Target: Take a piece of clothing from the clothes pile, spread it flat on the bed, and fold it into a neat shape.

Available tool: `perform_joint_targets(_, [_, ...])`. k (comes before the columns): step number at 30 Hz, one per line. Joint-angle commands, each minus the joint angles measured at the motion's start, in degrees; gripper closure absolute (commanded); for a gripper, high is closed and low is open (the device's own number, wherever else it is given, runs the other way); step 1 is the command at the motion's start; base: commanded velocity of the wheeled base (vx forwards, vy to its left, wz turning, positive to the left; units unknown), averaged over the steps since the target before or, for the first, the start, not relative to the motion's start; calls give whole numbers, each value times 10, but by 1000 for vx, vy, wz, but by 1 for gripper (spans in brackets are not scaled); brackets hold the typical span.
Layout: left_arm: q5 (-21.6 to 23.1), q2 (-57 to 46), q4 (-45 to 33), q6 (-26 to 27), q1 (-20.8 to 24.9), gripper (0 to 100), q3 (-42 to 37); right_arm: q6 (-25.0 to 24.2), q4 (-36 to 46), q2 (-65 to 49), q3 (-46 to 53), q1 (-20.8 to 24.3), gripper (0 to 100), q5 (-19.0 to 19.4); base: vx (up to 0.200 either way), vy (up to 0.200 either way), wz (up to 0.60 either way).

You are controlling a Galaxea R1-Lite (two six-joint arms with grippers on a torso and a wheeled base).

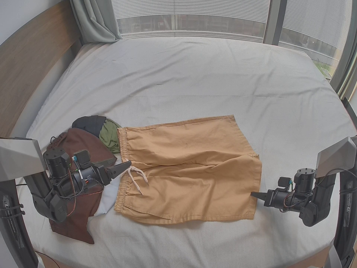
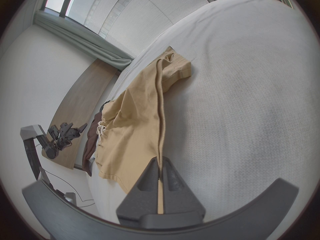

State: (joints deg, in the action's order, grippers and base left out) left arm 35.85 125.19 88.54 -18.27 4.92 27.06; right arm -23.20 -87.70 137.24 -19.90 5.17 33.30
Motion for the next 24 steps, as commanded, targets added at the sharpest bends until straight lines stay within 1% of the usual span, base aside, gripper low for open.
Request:
perform_joint_targets(1, [0,1,0,0,0,0,0,15,0,5,-1,-5,100,0,0,0,0])
perform_joint_targets(6, [0,1,1,0,1,0,0,16,0,5,-1,-11,100,0,0,0,0])
perform_joint_targets(17, [0,2,1,0,1,0,0,19,-5,6,-6,-7,100,-1,0,0,0])
perform_joint_targets(18, [0,3,0,0,1,0,-1,20,-5,6,-5,-7,0,-1,0,0,0])
perform_joint_targets(24, [0,5,1,4,1,0,-1,56,-5,6,23,-4,0,5,0,0,0])
